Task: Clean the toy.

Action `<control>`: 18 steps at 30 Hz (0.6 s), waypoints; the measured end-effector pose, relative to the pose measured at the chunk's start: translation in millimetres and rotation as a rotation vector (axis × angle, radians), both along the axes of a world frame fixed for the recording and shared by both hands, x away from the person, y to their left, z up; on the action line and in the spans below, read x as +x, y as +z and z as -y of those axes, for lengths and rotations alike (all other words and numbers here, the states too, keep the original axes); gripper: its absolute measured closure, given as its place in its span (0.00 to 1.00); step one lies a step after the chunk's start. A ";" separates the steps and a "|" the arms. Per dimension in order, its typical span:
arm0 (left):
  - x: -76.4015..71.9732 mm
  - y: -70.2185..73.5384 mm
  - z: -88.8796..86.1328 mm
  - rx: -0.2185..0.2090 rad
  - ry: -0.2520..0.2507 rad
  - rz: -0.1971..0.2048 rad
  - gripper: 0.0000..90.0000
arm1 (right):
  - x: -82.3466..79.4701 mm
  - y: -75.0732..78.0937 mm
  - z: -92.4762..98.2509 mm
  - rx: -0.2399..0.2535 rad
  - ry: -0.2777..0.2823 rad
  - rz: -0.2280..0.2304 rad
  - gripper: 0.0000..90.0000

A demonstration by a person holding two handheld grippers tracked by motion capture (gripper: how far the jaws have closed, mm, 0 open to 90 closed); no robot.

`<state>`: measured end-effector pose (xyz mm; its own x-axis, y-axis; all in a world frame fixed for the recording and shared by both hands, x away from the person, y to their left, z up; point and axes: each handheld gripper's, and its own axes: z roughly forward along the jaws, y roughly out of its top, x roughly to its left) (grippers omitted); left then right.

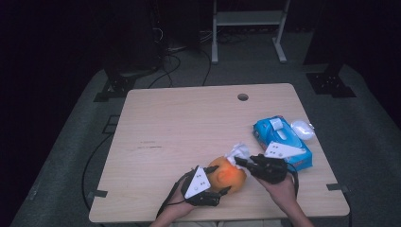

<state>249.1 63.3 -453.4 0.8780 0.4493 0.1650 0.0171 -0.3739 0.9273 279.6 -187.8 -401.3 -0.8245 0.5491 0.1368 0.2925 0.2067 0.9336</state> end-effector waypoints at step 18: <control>5.2 1.6 -9.1 -0.035 0.031 -0.030 0.39 | -7.9 5.7 -10.6 -0.059 0.066 0.027 0.91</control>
